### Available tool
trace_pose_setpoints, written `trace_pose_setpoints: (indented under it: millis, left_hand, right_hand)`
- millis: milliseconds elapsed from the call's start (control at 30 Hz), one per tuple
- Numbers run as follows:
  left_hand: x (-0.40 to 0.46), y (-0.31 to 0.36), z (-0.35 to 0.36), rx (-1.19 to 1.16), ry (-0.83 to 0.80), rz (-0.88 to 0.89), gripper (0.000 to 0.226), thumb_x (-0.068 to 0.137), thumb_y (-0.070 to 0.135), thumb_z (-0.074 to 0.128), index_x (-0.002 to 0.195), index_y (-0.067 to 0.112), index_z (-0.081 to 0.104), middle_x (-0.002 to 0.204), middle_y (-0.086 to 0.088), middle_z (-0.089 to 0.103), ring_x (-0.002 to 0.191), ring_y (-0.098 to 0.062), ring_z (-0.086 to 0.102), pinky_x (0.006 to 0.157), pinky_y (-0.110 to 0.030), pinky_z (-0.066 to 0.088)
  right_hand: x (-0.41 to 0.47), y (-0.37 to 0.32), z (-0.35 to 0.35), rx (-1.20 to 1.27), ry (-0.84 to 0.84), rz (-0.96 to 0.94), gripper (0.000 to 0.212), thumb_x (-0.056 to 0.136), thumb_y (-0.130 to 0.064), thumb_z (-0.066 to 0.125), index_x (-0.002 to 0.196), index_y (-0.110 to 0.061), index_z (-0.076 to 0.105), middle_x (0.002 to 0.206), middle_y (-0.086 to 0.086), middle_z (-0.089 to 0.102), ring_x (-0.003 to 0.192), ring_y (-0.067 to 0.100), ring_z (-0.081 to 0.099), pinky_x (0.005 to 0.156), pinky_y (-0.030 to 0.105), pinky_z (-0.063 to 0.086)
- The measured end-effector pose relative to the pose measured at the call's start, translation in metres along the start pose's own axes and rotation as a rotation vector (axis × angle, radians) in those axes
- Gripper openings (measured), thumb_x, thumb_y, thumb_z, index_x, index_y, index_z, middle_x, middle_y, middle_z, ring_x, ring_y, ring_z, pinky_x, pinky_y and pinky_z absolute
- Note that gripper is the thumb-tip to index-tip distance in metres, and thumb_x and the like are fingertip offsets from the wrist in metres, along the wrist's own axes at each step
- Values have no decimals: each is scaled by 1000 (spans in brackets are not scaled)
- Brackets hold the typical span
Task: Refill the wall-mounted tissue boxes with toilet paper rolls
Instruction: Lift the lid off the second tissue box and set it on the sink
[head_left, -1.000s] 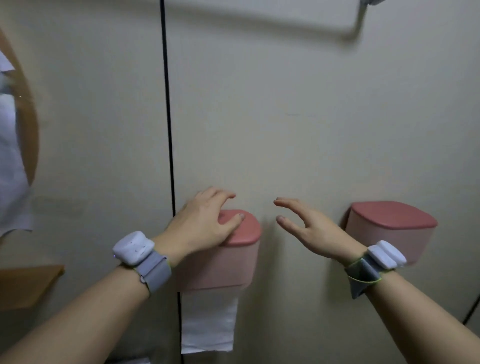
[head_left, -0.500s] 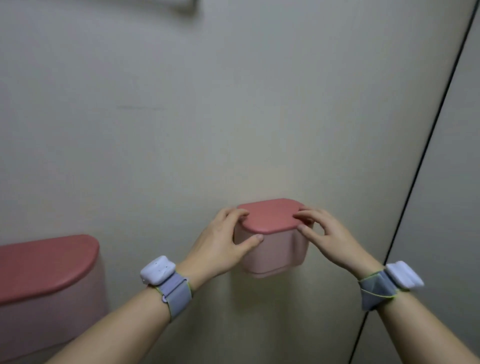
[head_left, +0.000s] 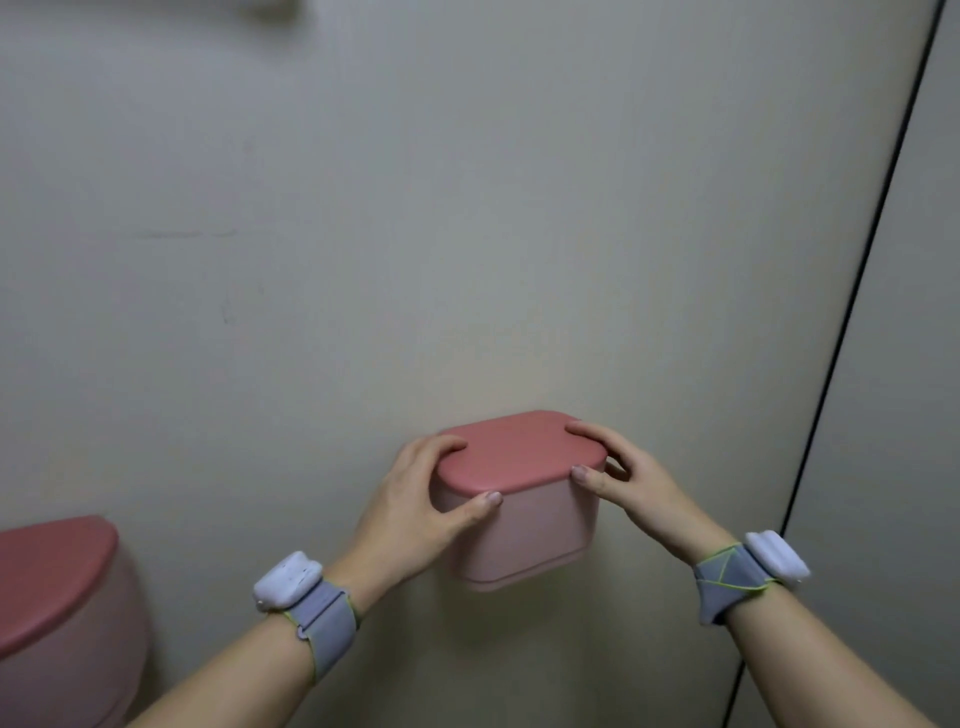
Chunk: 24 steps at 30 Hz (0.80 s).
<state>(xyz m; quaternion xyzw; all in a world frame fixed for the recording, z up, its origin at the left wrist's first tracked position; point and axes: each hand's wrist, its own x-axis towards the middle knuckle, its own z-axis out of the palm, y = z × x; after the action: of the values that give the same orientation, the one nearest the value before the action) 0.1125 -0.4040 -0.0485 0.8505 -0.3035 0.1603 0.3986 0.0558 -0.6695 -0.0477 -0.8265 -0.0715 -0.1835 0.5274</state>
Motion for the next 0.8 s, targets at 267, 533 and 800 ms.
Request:
trace_pose_setpoints:
  millis: [267, 533, 800]
  left_hand:
    - [2, 5, -2, -23, 3, -12, 74, 64, 78, 56, 126, 38, 52, 126, 19, 51, 110, 2, 51, 95, -16, 39]
    - [-4, 20, -41, -16, 79, 64, 70, 67, 75, 59, 127, 40, 52, 126, 25, 50, 110, 6, 52, 91, -1, 34]
    - [-44, 12, -152, -22, 215, 130, 64, 74, 67, 60, 128, 34, 55, 129, 14, 57, 120, -3, 56, 106, -32, 45]
  right_hand:
    - [4, 0, -4, -31, -1, -50, 61, 72, -61, 70, 128, -39, 58, 140, -12, 53, 132, 7, 47, 115, 47, 34]
    - [0, -37, 1, -36, 48, -181, 64, 71, -67, 70, 129, -42, 55, 140, -12, 49, 136, 7, 42, 116, 43, 32]
    - [11, -115, 85, -203, 333, -467, 44, 84, -5, 63, 119, -30, 67, 117, -7, 66, 110, 8, 63, 100, 29, 49]
